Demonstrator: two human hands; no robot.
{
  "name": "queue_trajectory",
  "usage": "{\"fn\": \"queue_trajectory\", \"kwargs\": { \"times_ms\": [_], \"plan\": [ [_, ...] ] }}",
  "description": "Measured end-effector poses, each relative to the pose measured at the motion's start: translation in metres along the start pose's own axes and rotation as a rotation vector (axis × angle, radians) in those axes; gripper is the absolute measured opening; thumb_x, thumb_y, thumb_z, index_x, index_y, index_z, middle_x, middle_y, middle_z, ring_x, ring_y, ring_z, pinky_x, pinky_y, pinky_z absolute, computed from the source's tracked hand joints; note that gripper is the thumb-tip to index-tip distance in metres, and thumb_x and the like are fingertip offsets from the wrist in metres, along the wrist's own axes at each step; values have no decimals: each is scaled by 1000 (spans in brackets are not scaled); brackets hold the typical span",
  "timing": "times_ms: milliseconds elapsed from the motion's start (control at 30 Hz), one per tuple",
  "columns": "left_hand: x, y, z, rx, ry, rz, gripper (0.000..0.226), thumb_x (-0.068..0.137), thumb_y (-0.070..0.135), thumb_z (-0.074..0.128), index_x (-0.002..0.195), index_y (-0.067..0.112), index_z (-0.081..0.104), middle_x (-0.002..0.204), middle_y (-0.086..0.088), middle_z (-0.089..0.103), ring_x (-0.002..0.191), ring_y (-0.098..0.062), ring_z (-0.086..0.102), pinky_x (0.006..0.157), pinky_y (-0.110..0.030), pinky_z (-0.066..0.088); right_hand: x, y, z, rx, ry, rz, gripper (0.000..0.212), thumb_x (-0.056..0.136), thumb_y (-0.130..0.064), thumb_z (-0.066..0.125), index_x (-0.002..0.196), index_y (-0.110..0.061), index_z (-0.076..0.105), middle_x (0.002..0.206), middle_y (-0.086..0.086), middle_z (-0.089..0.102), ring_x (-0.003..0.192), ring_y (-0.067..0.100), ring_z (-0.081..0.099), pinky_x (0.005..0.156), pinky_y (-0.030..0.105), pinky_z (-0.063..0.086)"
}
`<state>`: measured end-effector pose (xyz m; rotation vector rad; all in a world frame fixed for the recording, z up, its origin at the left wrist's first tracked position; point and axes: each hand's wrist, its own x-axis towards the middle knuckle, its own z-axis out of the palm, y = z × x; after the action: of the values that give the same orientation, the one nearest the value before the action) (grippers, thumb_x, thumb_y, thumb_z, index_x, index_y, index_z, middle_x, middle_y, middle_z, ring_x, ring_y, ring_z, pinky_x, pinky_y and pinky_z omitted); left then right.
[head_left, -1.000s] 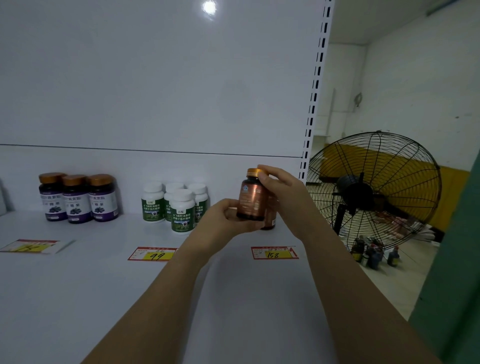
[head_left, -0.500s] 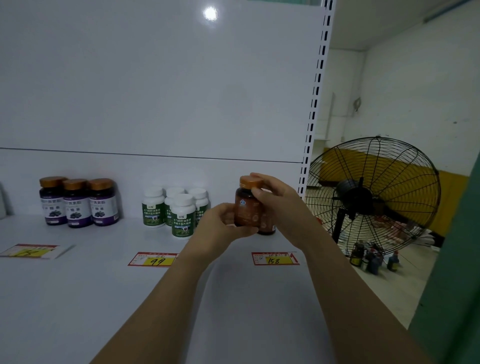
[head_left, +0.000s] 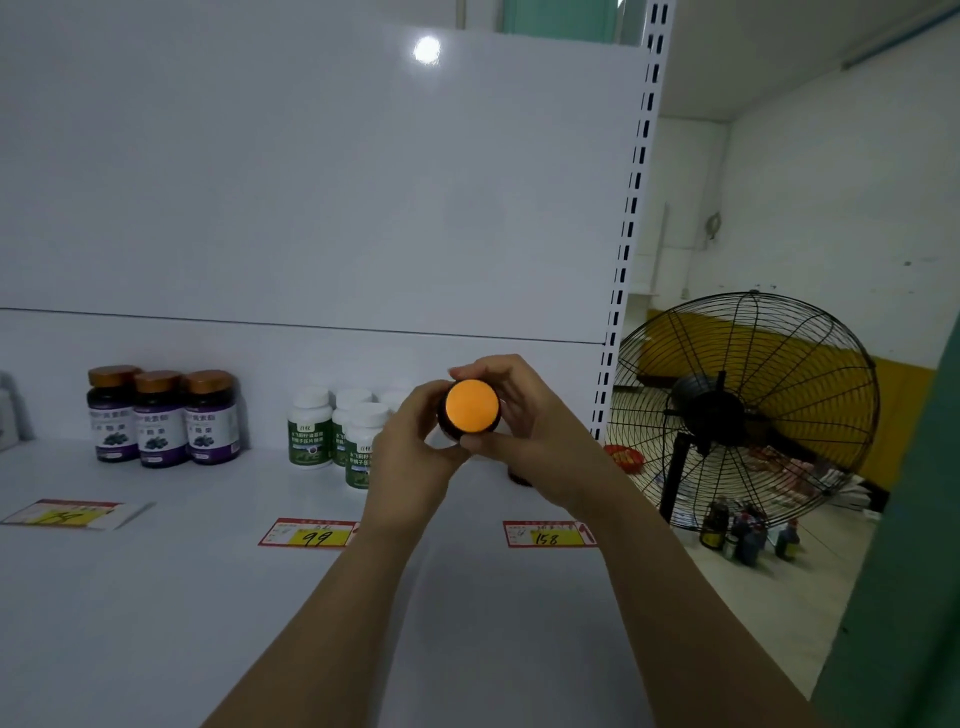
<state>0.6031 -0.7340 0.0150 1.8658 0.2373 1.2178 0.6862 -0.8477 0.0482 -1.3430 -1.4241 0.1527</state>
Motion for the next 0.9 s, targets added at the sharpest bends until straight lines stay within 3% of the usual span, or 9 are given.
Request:
{"fn": "queue_trajectory", "kwargs": {
  "times_ms": [100,200,267,333,467,600,767,900],
  "plan": [
    [2,4,1,1,-109,-88,45,69,12,82,108,24,62,103,10,69,99,-9,63,86,-25,51,0,-3,-8,46,51,48,49,89,-1,61,132,-19,48,130,-2,56,125,11,50,107,33,41],
    [-1,15,4,-65,-206,-233,38,64,27,84,98,24,67,86,8,72,80,-3,66,74,-20,50,1,-5,-13,163,199,137,41,95,-11,55,133,-23,51,129,-1,59,118,11,57,96,30,51],
    [-3,22,3,-85,-273,-299,37,68,35,80,99,20,69,79,1,72,72,-7,66,69,-21,49,1,-3,-14,192,287,237,35,95,-22,54,130,-26,54,123,0,61,107,16,63,84,32,56],
    [-3,26,1,-143,-362,-372,47,69,45,72,101,10,68,78,-7,73,73,-15,67,76,-27,52,4,4,-14,129,334,376,31,94,-33,55,124,-27,58,114,1,63,99,17,64,81,33,57],
    [0,25,-3,-242,-494,-625,65,64,60,65,100,6,68,75,-12,71,70,-20,66,75,-31,52,12,17,-12,203,322,660,21,89,-39,60,85,-19,64,91,5,67,79,19,64,79,38,56],
    [1,19,-5,-346,-559,-807,69,65,59,66,100,0,67,69,-12,65,59,-19,59,65,-28,46,4,18,-13,176,280,698,34,87,-36,62,101,-4,64,96,19,67,84,29,68,78,40,59],
    [2,19,-5,-370,-556,-826,67,62,57,66,96,0,66,69,-13,65,59,-19,60,65,-27,46,3,16,-13,227,280,714,37,87,-35,63,104,-1,63,94,21,66,78,29,68,69,35,59],
    [1,18,-6,-332,-554,-737,59,68,55,66,99,5,69,78,-13,70,72,-21,66,74,-29,50,11,18,-15,131,282,712,33,88,-37,62,101,-7,64,95,15,67,84,27,67,76,40,57]
  ]
}}
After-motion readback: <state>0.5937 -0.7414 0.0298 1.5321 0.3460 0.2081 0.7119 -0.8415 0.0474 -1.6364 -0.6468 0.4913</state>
